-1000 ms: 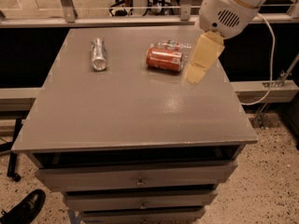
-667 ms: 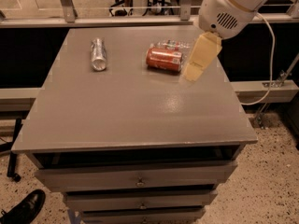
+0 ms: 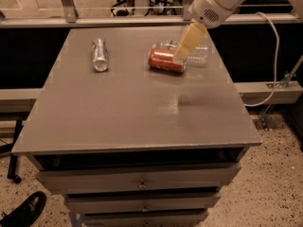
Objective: Place water bottle upright
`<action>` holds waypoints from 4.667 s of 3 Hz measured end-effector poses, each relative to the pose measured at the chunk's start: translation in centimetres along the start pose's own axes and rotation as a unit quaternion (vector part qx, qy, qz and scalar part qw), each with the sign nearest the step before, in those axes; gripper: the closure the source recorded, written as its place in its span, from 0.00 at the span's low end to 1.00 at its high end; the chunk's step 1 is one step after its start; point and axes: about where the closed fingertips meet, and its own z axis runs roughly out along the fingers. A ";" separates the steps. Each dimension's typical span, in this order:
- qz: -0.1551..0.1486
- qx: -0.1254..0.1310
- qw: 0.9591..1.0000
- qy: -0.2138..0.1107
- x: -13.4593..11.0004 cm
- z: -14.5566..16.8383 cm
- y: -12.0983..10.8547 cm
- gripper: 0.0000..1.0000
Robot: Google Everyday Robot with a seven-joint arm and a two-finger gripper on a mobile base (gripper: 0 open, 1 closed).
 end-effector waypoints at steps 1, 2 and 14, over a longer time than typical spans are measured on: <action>0.003 0.011 1.000 -0.016 -0.7 3.6 -4.9 0.00; 0.003 0.024 0.999 -0.027 -1.6 6.2 -8.6 0.00; 0.007 -0.064 0.995 0.080 1.7 16.5 -8.1 0.32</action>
Offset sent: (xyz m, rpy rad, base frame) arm 0.1720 0.0038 -0.0039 0.0582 -0.1074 -0.0287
